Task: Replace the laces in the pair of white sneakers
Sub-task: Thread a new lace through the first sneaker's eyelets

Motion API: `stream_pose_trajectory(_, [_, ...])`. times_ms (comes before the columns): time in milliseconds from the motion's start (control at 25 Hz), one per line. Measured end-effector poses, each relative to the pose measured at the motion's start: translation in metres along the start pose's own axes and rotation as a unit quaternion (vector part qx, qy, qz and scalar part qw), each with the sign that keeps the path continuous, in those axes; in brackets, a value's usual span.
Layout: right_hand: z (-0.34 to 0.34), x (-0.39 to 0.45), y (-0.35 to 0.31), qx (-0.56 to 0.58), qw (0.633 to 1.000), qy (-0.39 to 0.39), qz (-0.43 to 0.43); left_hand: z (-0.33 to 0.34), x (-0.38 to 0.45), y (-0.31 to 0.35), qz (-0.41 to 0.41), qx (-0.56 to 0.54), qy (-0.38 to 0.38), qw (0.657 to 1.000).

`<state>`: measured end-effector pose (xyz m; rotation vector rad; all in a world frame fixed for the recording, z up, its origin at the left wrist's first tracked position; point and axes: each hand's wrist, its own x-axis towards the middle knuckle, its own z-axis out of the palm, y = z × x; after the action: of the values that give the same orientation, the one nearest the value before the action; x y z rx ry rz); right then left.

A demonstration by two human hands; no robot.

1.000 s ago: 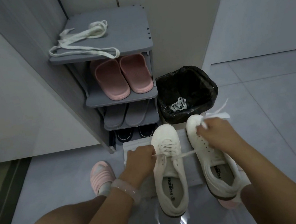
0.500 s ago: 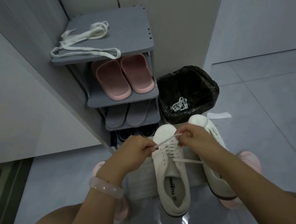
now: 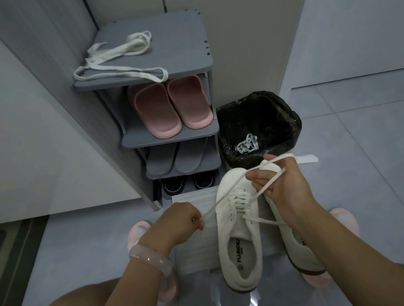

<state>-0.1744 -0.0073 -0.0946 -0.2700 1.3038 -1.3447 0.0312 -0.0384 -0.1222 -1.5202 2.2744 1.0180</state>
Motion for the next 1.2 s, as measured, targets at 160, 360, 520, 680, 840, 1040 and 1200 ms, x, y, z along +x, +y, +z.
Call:
stream_pose_trajectory(160, [-0.010,0.001,0.011,-0.524,0.843,0.000,-0.117,0.004,0.005,0.019,-0.012,-0.263,0.064,0.962])
stream_pose_trajectory(360, [-0.016,-0.004,0.033,-0.696,0.662,-0.149,-0.235,0.020,0.014,0.034,-0.020,-0.327,0.102,0.939])
stream_pose_trajectory(520, [-0.019,-0.006,0.044,-0.727,0.632,-0.175,-0.202,0.025,0.018,0.035,0.006,-0.226,0.143,0.963])
stream_pose_trajectory(680, [-0.015,-0.006,0.046,-0.730,0.637,-0.173,-0.177,0.027,0.020,0.035,0.018,-0.202,0.159,0.966])
stream_pose_trajectory(840, [-0.017,-0.006,0.048,-0.694,0.681,-0.176,-0.154,0.032,0.023,0.036,0.027,-0.196,0.157,0.968])
stream_pose_trajectory(1040, [-0.018,0.001,0.066,-0.607,0.775,-0.114,-0.134,0.041,0.024,0.034,-0.075,-0.389,0.137,0.908])
stream_pose_trajectory(1200, [-0.015,0.006,0.068,-0.588,0.795,-0.116,-0.092,0.031,0.016,0.036,-0.067,-0.331,0.048,0.940])
